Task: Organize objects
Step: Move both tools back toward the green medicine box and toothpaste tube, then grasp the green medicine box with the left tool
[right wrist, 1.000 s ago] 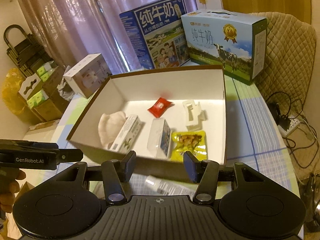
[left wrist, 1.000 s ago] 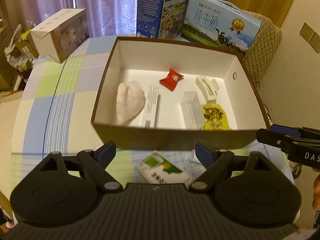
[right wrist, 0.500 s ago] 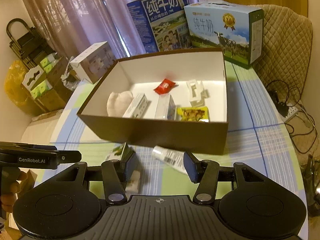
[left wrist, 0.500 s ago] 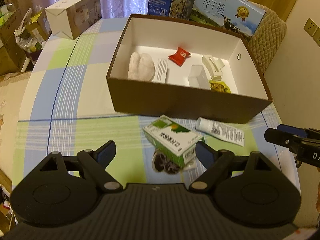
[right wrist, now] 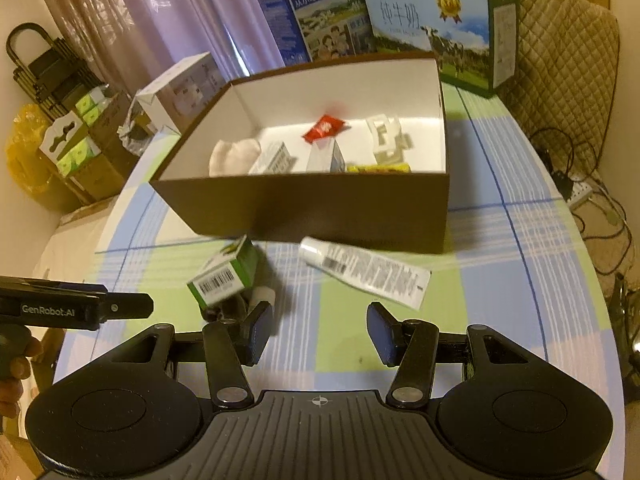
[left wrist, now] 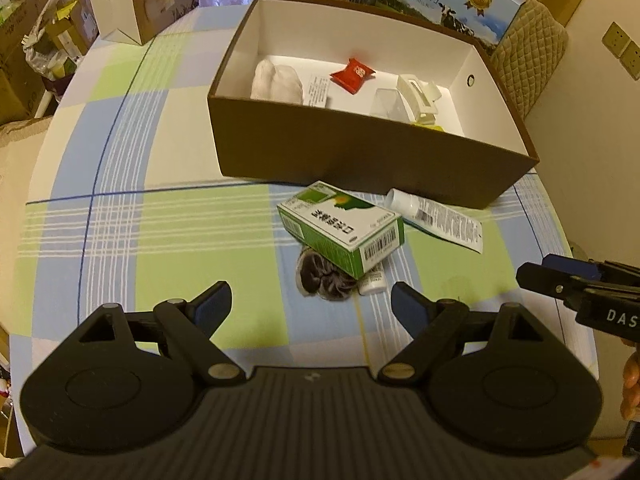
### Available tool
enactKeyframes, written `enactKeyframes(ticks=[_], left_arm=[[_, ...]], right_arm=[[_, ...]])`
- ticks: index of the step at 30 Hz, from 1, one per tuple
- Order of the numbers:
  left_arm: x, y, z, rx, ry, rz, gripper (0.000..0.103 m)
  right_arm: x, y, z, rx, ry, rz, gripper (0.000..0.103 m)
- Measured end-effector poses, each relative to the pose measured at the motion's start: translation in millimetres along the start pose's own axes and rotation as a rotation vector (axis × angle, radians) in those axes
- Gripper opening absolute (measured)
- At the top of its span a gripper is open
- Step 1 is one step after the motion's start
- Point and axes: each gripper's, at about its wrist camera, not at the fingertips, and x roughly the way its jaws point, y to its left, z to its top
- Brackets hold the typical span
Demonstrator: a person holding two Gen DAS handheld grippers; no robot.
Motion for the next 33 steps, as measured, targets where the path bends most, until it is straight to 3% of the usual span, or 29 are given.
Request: enactKeyframes(ticks=[14, 19, 25, 33], left_arm=[[11.7, -15.6, 3.5, 0.028, 0.006, -0.021, 0.086], [25.7, -21.9, 4.0, 0.092, 0.023, -0.019, 0.086], [40.6, -8.9, 23.8, -0.028, 0.043, -0.080, 0.093], [77.1, 9.5, 60.1, -0.191, 0.073, -0.110, 0.094]], right_arm=[[3.7, -19.9, -5.0, 0.043, 0.023, -0.035, 0.050], [5.0, -27.3, -6.0, 0.065, 0.029, -0.035, 0.050], [6.6, -36.0, -8.1, 0.094, 0.035, -0.043, 0.050], [7.2, -48.0, -8.6, 0.126, 0.038, -0.065, 0.050]])
